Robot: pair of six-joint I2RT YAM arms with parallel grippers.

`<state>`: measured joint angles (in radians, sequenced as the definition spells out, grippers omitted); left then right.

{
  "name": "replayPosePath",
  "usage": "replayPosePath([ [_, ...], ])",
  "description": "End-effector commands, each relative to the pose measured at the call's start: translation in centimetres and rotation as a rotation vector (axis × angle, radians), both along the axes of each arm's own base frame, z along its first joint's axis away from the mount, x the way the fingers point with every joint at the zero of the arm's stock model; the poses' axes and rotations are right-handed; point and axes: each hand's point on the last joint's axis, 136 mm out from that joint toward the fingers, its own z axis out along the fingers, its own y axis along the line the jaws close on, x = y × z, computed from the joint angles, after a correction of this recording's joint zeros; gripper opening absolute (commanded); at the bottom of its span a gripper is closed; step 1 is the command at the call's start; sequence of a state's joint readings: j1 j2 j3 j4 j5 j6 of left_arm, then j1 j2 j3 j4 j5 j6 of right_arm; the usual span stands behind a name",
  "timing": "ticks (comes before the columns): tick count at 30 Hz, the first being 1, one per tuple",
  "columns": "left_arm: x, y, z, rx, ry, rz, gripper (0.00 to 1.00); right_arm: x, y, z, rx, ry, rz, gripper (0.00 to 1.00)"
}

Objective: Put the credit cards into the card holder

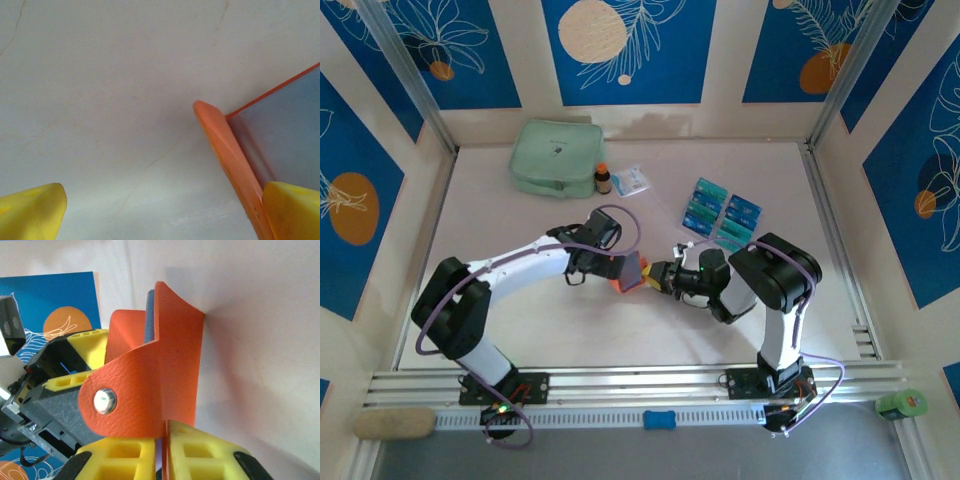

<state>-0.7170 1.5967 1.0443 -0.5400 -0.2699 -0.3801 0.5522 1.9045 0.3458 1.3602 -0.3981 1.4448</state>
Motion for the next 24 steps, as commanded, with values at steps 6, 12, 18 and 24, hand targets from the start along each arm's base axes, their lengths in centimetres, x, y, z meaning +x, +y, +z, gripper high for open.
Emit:
replayPosePath([
  [6,0.0,0.9,-1.0,0.096,-0.015,-0.040,1.00,-1.0,-1.0,-0.6,-0.057,-0.021,-0.040,0.47],
  [12,-0.1,1.1,-1.9,0.121,-0.003,-0.057,1.00,-2.0,-2.4,0.4,-0.170,-0.035,-0.060,0.48],
  [18,0.1,1.5,-2.0,0.145,-0.024,-0.072,1.00,-2.4,-3.4,3.0,-0.513,-0.078,0.011,0.48],
  [24,0.1,1.8,-2.3,0.148,-0.045,-0.081,1.00,-1.0,-3.4,4.4,-0.633,-0.110,0.054,0.48],
])
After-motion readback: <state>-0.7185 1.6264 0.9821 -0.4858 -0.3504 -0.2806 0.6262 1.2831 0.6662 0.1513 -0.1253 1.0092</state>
